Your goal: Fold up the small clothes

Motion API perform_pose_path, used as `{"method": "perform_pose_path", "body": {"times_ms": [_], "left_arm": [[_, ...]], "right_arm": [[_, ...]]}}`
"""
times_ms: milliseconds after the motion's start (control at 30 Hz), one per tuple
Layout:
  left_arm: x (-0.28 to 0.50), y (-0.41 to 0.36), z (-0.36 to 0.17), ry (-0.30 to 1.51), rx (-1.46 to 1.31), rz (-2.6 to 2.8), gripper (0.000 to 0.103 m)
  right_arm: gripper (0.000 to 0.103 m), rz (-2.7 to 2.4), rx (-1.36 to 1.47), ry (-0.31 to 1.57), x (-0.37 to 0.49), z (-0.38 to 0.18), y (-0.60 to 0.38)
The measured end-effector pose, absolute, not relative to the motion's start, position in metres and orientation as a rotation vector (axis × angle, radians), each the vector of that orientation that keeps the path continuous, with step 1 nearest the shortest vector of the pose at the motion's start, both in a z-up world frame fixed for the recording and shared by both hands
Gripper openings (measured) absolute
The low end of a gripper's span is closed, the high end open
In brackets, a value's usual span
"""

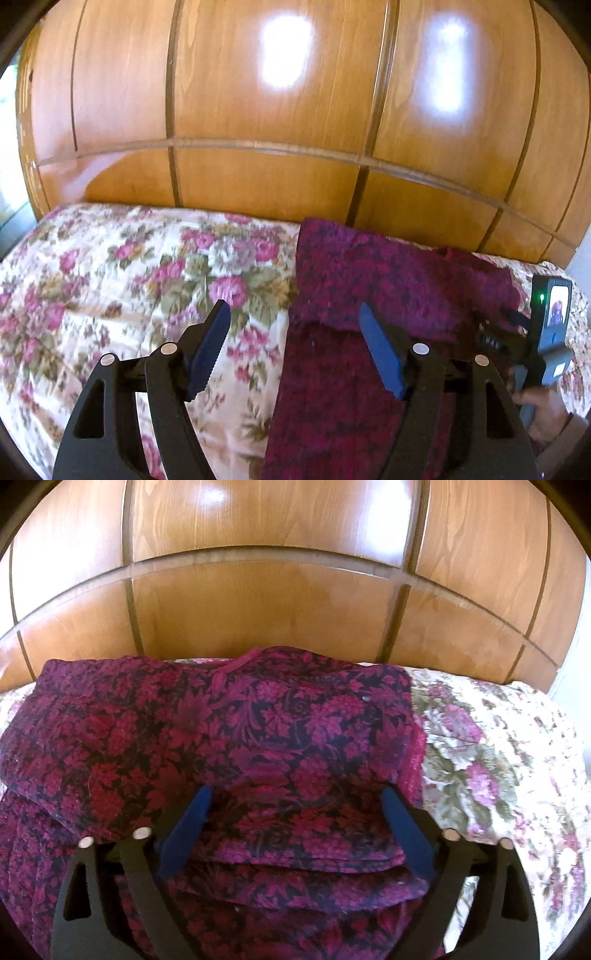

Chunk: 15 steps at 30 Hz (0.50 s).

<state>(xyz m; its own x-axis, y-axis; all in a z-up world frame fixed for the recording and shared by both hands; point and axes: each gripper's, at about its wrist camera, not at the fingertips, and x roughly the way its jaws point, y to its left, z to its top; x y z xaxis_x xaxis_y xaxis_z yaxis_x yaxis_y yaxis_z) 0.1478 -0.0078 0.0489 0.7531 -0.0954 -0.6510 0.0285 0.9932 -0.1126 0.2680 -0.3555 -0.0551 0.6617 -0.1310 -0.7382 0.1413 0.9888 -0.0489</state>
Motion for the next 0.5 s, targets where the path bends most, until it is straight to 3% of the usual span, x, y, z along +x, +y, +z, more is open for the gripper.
{"method": "perform_pose_path", "body": {"times_ms": [67, 500], "left_arm": [[0.141, -0.005, 0.046, 0.729, -0.106, -0.068, 0.071], [0.09, 0.018, -0.025, 0.914, -0.099, -0.122, 0.071]], "right_arm": [[0.1, -0.162, 0.03, 0.833, 0.257, -0.048, -0.357], [0.1, -0.132, 0.097, 0.999, 0.16, -0.058, -0.391]]}}
